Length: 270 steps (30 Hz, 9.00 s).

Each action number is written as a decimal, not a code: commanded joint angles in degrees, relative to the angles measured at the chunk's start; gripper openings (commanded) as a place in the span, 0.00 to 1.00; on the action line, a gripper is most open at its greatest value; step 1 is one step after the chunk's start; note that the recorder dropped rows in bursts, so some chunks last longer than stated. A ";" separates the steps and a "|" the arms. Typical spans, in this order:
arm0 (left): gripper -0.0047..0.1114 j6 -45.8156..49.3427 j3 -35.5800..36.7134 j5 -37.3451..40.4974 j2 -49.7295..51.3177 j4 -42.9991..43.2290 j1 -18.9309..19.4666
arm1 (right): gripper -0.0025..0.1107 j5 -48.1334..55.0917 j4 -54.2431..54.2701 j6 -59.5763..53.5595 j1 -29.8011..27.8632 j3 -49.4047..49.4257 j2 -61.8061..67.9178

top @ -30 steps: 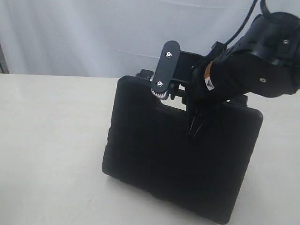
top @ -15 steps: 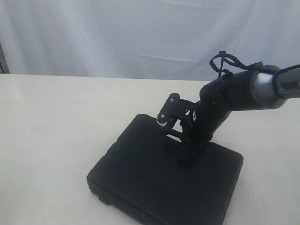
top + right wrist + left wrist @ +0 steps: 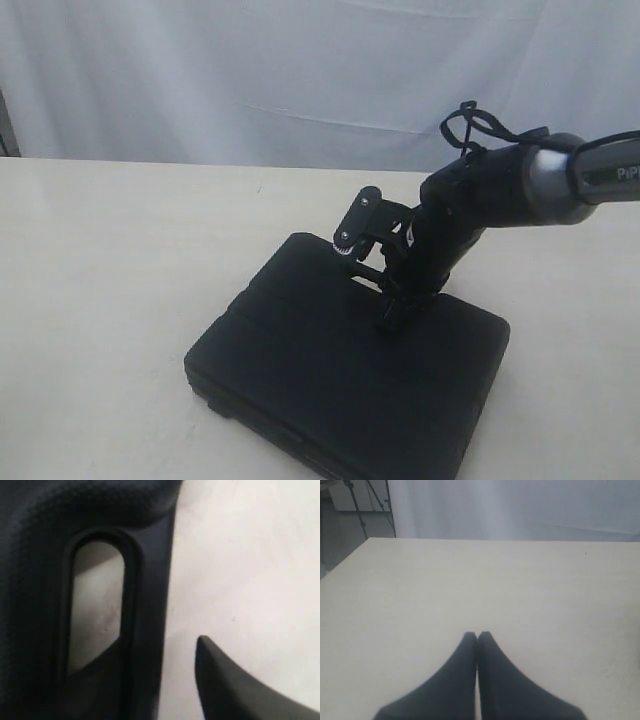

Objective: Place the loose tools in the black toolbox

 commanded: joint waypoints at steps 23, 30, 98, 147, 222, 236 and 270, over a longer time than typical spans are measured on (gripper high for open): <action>0.04 -0.33 0.15 -0.31 -0.07 0.00 -0.27 | 0.58 10.19 0.87 5.33 -0.36 -10.19 -4.00; 0.04 -0.33 0.15 -0.31 -0.07 0.00 -0.27 | 0.58 9.20 0.47 8.79 -0.36 -10.19 -3.98; 0.04 -0.33 0.15 -0.31 -0.07 0.00 -0.27 | 0.02 38.03 12.78 20.29 18.69 0.11 -2.02; 0.04 -0.33 0.15 -0.31 -0.07 0.00 -0.27 | 0.02 13.65 11.49 26.46 9.19 31.16 -61.32; 0.04 -0.33 0.15 -0.31 -0.07 0.00 -0.27 | 0.02 -13.89 9.92 23.21 -14.33 71.08 -107.65; 0.04 -0.33 0.15 -0.31 -0.07 0.00 -0.27 | 0.02 -13.89 9.92 23.21 -14.33 71.08 -107.65; 0.04 -0.33 0.15 -0.31 -0.07 0.00 -0.27 | 0.02 -13.89 9.92 23.69 -14.33 71.08 -107.65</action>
